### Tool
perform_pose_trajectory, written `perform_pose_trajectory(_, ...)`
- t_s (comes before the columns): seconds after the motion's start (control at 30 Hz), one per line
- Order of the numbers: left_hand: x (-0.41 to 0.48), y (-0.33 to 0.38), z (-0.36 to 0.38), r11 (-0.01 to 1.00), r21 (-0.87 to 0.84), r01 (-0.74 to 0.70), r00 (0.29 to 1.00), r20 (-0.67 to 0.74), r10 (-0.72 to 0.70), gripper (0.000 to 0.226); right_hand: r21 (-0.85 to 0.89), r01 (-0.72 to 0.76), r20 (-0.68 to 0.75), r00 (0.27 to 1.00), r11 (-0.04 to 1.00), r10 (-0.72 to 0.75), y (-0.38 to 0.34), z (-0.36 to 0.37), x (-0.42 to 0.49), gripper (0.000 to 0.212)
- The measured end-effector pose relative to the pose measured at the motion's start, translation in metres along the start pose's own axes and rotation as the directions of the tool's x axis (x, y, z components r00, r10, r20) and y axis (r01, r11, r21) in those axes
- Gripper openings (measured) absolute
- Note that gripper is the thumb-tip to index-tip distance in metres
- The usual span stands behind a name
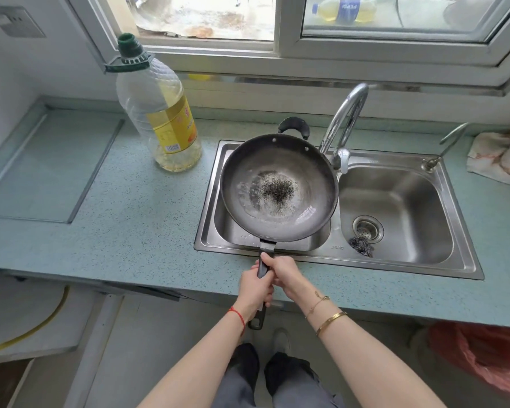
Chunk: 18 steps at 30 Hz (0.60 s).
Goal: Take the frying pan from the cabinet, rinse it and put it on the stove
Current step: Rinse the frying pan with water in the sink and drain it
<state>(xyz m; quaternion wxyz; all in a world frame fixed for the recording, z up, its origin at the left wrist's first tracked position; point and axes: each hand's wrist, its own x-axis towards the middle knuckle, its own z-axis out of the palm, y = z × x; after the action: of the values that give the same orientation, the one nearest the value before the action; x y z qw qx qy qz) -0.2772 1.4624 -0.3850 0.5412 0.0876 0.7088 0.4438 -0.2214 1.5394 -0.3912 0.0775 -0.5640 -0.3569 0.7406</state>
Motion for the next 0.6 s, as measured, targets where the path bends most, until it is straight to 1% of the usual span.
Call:
perform_pose_trajectory(0.13,0.002,0.002,-0.001,0.992,0.108,-0.073,0.991,-0.102,0.084,0.036,0.065,0.016,0.058,0.998,0.998,-0.020,-0.002,0.006,-0.002,0.026)
perform_pose_trajectory(0.23,0.002,0.005,-0.003,0.983,0.160,-0.090,0.984,-0.136,0.112,0.038,0.090,0.018,0.069,0.997,0.996,-0.024,-0.003,0.011,-0.003,0.028)
perform_pose_trajectory(0.3,0.001,0.007,-0.004,0.990,0.123,-0.073,0.988,-0.125,0.088,0.036,0.064,0.027,0.049,0.998,0.998,-0.031,-0.005,0.013,-0.005,0.027)
perform_pose_trajectory(0.37,-0.001,0.010,-0.005,0.998,0.043,-0.037,0.995,-0.094,0.040,0.033,0.003,0.045,0.021,0.999,0.999,-0.045,-0.005,0.014,-0.005,0.028)
perform_pose_trajectory(0.5,-0.006,0.014,-0.005,0.995,-0.083,0.057,0.998,-0.029,-0.060,0.028,-0.096,0.082,-0.041,0.995,0.992,-0.086,-0.003,0.013,-0.004,0.038)
perform_pose_trajectory(0.6,-0.007,0.015,-0.003,0.988,-0.121,0.098,0.995,-0.004,-0.099,0.029,-0.162,0.086,-0.047,0.994,0.983,-0.095,-0.003,0.012,-0.004,0.029)
